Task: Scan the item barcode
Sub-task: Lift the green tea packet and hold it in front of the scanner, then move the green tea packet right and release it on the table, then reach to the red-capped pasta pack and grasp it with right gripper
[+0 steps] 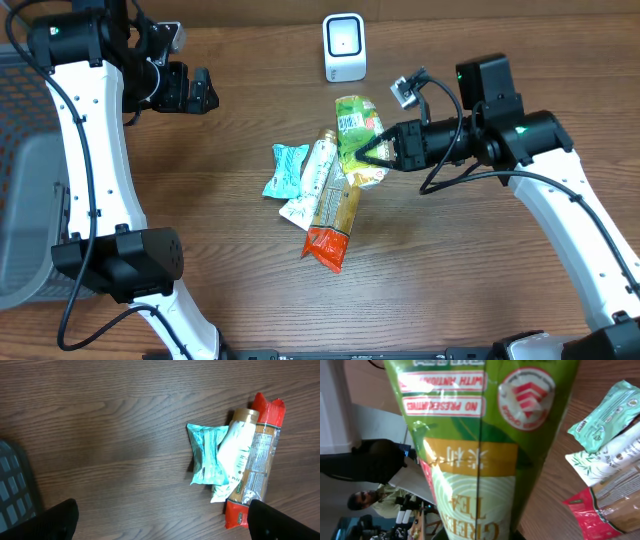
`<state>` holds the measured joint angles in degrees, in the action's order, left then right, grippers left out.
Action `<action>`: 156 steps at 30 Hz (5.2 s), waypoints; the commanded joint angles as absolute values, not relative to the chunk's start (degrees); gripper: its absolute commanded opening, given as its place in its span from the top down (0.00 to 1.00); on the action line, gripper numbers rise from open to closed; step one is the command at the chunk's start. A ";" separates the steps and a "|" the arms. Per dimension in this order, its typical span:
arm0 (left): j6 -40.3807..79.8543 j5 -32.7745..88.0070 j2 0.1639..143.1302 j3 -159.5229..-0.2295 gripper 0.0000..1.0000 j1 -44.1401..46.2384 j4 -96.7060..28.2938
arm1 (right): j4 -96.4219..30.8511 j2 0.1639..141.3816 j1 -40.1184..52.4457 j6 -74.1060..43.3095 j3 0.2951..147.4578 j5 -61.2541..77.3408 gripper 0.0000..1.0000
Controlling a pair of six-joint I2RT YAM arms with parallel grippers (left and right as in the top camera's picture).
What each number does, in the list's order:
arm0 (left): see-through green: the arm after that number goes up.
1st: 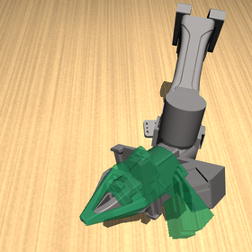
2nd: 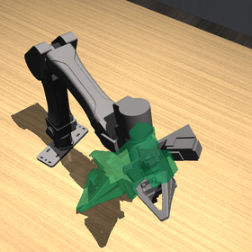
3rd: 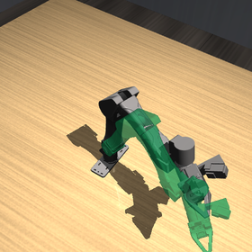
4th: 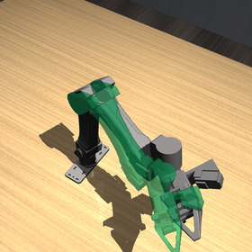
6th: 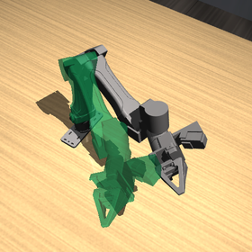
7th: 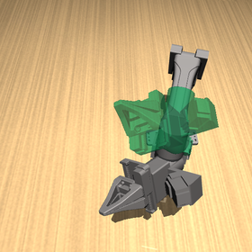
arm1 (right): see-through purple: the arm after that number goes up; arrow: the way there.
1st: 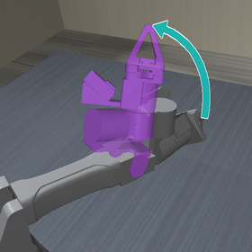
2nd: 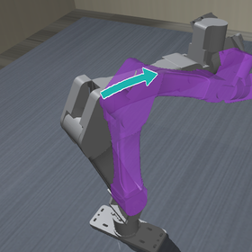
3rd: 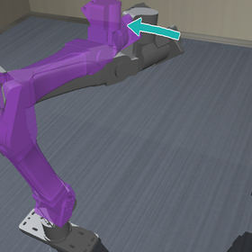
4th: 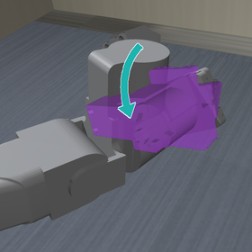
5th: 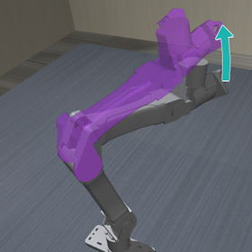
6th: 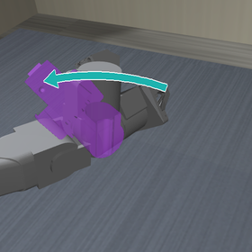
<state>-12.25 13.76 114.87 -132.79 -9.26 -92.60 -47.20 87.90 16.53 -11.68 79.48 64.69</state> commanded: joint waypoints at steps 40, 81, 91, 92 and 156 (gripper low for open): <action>-13.30 14.63 115.46 -133.14 0.00 -9.37 -92.55 | -18.17 134.26 30.41 40.80 117.71 -40.49 0.96; -13.30 14.63 115.46 -133.14 0.00 -9.37 -92.55 | 1.63 143.52 30.46 55.90 117.73 -50.78 0.96; -13.30 14.63 115.46 -133.14 0.01 -9.37 -92.55 | -19.33 129.84 33.52 37.69 117.73 -48.03 0.96; -13.30 14.63 115.46 -133.14 0.00 -9.37 -92.55 | -23.83 127.35 34.04 34.15 117.73 -45.43 0.96; -13.30 14.63 115.46 -133.14 0.00 -9.37 -92.55 | -55.53 98.54 13.02 -28.86 81.60 20.67 0.02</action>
